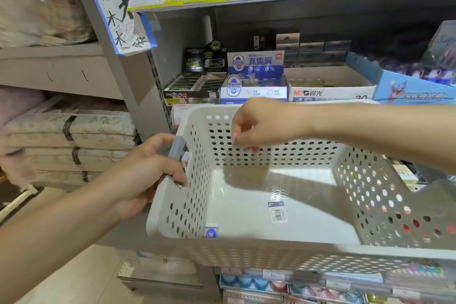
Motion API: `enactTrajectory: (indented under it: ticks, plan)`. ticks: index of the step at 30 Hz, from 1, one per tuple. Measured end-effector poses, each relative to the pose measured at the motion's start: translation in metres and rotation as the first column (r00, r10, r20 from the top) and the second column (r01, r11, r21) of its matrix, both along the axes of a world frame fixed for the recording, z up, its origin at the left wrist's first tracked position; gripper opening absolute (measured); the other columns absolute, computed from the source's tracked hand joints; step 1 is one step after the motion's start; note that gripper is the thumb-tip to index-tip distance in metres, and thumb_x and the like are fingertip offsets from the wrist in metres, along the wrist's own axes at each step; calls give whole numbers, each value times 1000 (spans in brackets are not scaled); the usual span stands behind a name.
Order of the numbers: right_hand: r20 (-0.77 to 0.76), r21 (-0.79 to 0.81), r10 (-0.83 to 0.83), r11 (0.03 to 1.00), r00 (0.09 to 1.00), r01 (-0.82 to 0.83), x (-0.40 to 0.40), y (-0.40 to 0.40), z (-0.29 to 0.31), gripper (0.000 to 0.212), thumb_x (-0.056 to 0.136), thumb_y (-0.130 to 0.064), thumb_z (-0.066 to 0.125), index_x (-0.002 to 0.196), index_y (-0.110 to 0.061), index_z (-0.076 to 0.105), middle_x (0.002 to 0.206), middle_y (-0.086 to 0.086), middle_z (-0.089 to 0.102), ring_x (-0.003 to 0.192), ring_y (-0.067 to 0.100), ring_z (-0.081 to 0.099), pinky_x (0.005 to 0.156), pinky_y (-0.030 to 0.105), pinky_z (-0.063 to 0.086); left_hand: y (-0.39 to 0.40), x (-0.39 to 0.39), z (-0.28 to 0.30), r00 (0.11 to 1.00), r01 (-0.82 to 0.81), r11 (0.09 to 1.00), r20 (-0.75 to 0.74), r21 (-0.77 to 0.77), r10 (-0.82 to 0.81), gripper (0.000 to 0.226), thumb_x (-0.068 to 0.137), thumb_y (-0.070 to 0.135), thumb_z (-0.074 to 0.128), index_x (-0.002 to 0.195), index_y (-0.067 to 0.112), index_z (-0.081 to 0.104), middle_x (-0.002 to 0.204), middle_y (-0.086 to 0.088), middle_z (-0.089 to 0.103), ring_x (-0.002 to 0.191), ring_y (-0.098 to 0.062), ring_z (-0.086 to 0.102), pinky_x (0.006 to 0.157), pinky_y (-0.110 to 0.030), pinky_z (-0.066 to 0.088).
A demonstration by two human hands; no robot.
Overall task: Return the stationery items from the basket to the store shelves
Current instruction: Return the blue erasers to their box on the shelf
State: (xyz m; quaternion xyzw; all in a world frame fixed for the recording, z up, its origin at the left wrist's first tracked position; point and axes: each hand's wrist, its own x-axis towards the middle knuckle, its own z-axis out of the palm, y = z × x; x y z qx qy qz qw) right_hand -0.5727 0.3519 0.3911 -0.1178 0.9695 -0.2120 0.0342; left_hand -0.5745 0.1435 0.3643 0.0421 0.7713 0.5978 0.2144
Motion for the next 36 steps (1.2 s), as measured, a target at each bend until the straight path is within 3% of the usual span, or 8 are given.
enactTrajectory:
  ticks: [4, 9, 12, 15, 20, 27, 31, 36]
  plan:
    - [236, 46, 141, 987, 961, -156, -8, -29, -40, 18, 84, -10, 58, 91, 1, 70, 68, 5, 65, 60, 12, 58, 69, 25, 54, 1, 2, -1, 1000, -3, 1000, -6, 9, 3, 50, 73, -18, 52, 104, 21, 58, 77, -16, 69, 65, -32, 65, 53, -36, 56]
    - [423, 199, 172, 940, 890, -276, -9, -60, -94, 30, 89, -12, 53, 109, 6, 65, 102, 19, 68, 95, 32, 65, 81, 34, 53, 4, 4, -1, 1000, -4, 1000, -18, 22, 4, 51, 72, -19, 51, 102, 21, 58, 70, -15, 68, 63, -32, 62, 56, -37, 54]
    - [445, 239, 142, 933, 884, -270, -7, -65, -109, 22, 91, -10, 52, 71, -6, 57, 67, 9, 51, 67, 28, 52, 54, 22, 40, 3, 4, -1, 1000, -5, 1000, -23, 21, 5, 50, 72, -18, 51, 102, 22, 58, 70, -15, 67, 62, -32, 61, 59, -39, 53]
    - [490, 244, 159, 919, 857, -310, -5, -69, -115, 39, 91, -8, 50, 54, -10, 37, 57, 7, 37, 66, 26, 47, 50, 24, 34, 3, 4, -1, 999, -19, 1000, -30, 22, 20, 51, 71, -19, 51, 100, 22, 58, 64, -12, 69, 60, -31, 62, 60, -40, 53]
    - [449, 84, 148, 975, 881, -206, 0, -62, -109, 31, 90, -11, 59, 64, -18, 42, 62, -2, 45, 51, 9, 43, 44, 16, 38, 5, 5, -1, 1000, -17, 999, -24, 31, 18, 52, 70, -19, 52, 103, 21, 59, 81, -17, 69, 69, -35, 62, 65, -41, 53]
    - [562, -24, 171, 981, 809, -191, -1, -61, -96, 11, 91, -7, 57, 97, -7, 48, 45, 0, 52, 46, 17, 48, 52, 21, 40, 2, 4, -1, 999, -15, 999, -35, 33, 16, 51, 72, -19, 51, 104, 20, 58, 77, -14, 69, 72, -35, 62, 69, -43, 53]
    - [521, -103, 190, 982, 832, -159, -2, -46, -73, 12, 91, -2, 55, 102, -6, 58, 62, 6, 57, 44, 6, 54, 58, 17, 50, -1, 3, -2, 999, -14, 1000, -33, 24, 14, 54, 71, -18, 53, 108, 21, 57, 84, -17, 69, 76, -37, 63, 68, -43, 53]
    - [408, -268, 183, 960, 894, -74, -7, -21, -35, 21, 83, 4, 65, 103, 1, 59, 88, 18, 58, 47, 4, 57, 56, 14, 53, -4, 1, -3, 1000, 5, 1000, -16, 22, -4, 52, 71, -18, 53, 104, 22, 58, 70, -8, 73, 68, -30, 68, 58, -38, 57]
